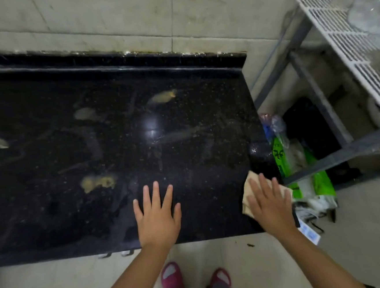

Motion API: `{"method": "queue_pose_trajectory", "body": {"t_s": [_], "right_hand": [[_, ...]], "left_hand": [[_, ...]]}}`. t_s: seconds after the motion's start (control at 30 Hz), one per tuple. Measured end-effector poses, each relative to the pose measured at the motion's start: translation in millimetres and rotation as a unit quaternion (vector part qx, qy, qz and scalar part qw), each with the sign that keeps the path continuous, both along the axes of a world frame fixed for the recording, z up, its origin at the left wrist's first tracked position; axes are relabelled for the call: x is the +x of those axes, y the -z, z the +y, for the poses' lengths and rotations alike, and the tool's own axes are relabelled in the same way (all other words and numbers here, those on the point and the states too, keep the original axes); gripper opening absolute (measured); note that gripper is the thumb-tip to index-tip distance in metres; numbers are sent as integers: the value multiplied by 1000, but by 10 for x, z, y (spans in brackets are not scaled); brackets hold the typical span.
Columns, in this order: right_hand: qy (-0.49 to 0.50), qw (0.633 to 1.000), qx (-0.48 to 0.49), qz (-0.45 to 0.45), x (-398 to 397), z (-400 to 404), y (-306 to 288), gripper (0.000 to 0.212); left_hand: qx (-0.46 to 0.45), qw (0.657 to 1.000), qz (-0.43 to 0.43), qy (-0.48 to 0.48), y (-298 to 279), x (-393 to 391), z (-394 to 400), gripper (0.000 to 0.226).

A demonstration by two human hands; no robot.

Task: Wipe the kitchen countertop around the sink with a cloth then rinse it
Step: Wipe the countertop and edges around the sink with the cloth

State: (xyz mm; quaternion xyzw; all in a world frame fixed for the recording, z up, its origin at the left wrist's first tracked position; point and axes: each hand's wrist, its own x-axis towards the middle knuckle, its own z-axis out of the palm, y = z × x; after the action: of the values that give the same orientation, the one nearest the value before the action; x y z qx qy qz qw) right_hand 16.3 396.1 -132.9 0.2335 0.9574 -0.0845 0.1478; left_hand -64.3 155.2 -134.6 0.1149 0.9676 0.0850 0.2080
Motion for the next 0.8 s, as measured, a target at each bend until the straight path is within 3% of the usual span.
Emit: {"method": "queue_pose_trajectory", "body": {"t_s": [0.07,0.17,0.27,0.37,0.43,0.53,0.63,0.67,0.73,0.8], "right_hand": [[94,995,-13,-2,-413,49,-24,60],[98,995,-35,9,-1042,-239,-39,52],[-28,999,-45,-2,-1191,-737,-12,52],[-160,987,-8,13,-686,-907,-26,64],[-183,983,7,22,-209,-700,22,56],[-158,987,-12,-6,140,-42,50,48],[-98,995,12,-1,-159,370,-45,82],[-76,997,8,9,-363,471,-55,85],[-16,1000,10,24,-900,640,-62,61],[-1,999,23,32,-1501,709,-68,52]], "left_hand": [[-11,999,33,15,12,-17,5,54],[-26,999,45,11,-20,-15,-4,51],[-13,1000,22,19,-9,-29,-25,53],[4,999,37,14,15,-39,-55,55],[21,999,28,-2,0,-17,-31,64],[2,999,42,-1,62,-2,14,76],[-8,997,72,2,52,-9,-29,67],[-4,997,74,-1,90,-7,-33,60],[-5,997,76,2,131,-16,-40,60],[8,997,73,-4,120,-27,-41,68]]}}
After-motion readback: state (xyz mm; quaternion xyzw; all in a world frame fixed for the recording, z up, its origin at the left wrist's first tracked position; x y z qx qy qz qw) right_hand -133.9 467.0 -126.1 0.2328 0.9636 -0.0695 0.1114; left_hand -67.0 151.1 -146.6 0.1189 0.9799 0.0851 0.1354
